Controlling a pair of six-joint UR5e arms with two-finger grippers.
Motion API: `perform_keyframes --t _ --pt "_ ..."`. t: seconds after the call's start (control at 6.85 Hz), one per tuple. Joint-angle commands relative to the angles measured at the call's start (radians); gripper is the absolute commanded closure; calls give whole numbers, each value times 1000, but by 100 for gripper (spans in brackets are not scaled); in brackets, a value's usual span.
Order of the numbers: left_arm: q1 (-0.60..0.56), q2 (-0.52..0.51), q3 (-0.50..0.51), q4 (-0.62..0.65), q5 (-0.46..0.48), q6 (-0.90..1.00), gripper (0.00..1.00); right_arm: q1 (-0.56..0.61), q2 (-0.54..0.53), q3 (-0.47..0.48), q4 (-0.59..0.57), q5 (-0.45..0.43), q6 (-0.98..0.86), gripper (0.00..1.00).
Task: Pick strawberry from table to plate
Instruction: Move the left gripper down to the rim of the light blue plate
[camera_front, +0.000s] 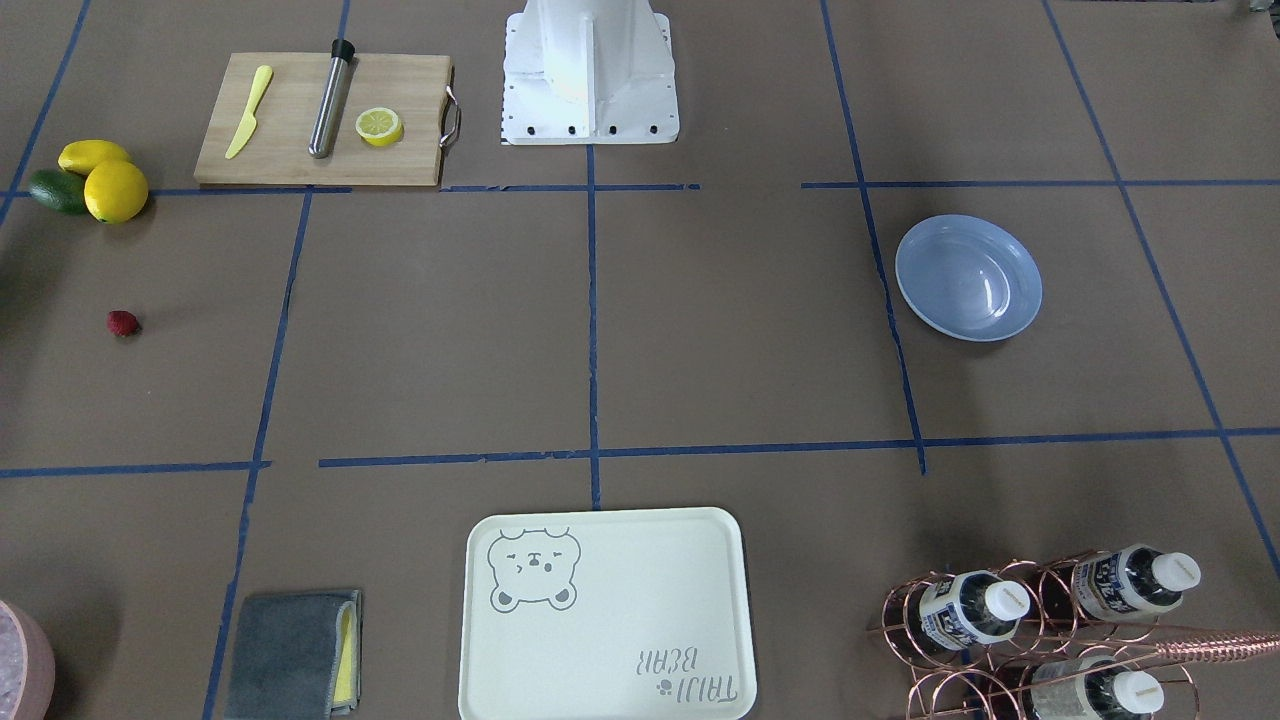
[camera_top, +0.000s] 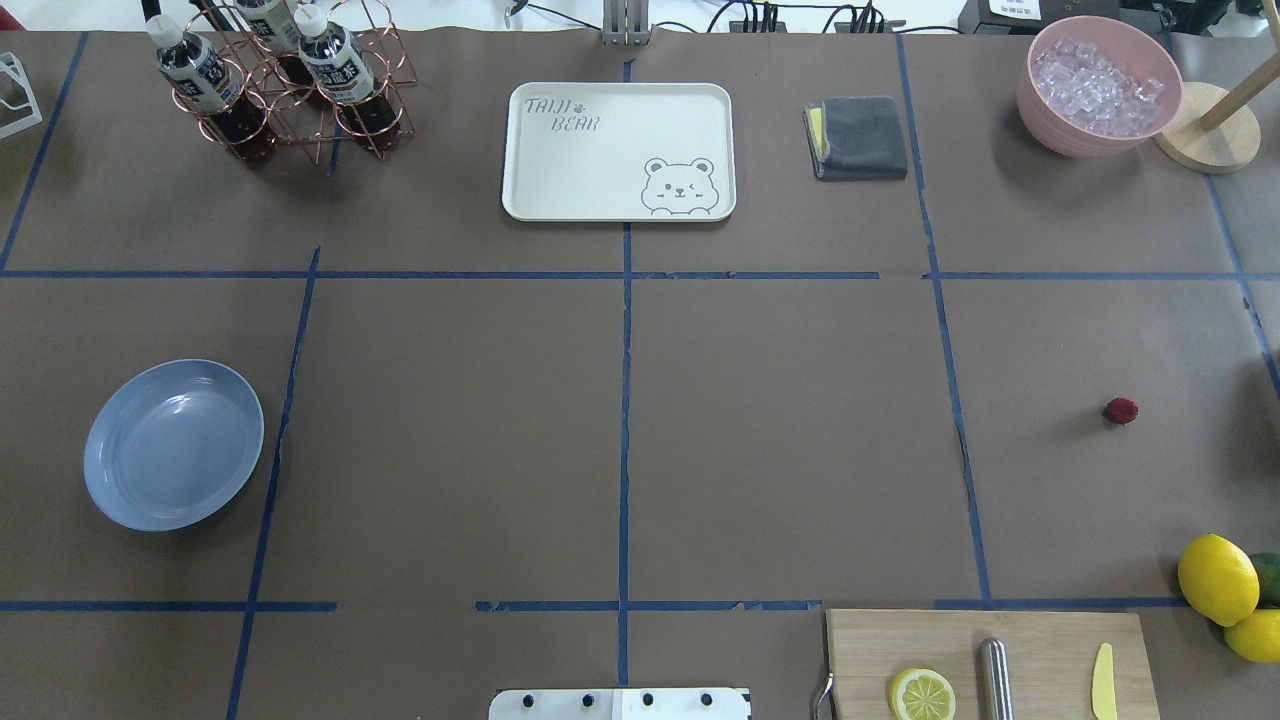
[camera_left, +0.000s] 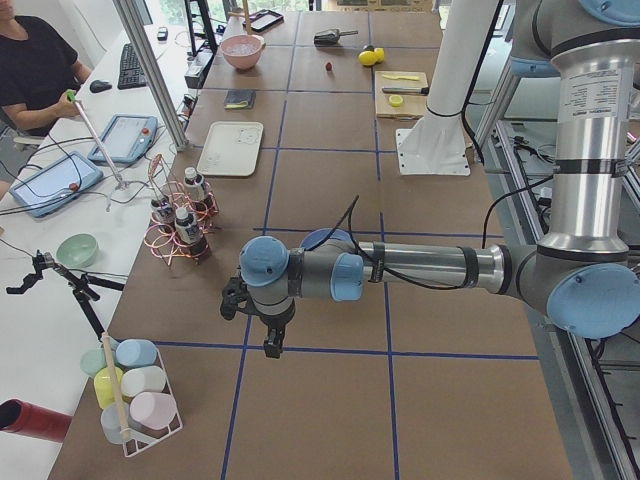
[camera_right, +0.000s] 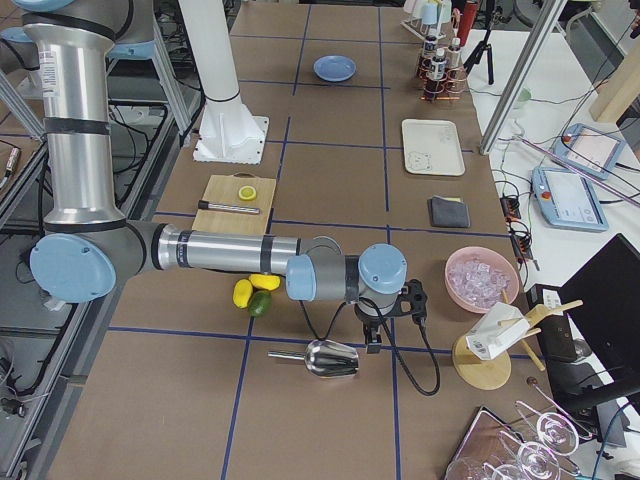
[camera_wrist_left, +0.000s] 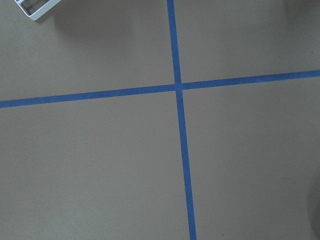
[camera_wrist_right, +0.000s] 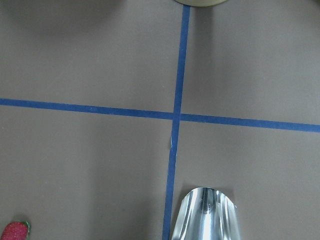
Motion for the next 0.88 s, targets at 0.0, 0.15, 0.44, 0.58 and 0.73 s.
perform_keyframes --t 0.0,0.15,0.44,0.58,0.73 --pt "0 -3 -6 -5 -1 -4 0 0 6 -1 2 1 1 0" --pt "0 -9 -10 -6 -1 -3 0 0 4 1 0 1 8 0" --pt "3 -52 -96 -26 -2 -13 0 0 6 4 2 1 13 0" --pt "14 -51 -108 -40 -10 -68 0 0 4 4 0 1 13 0" --pt "47 -31 -109 -93 -31 -111 0 0 4 6 2 1 13 0"
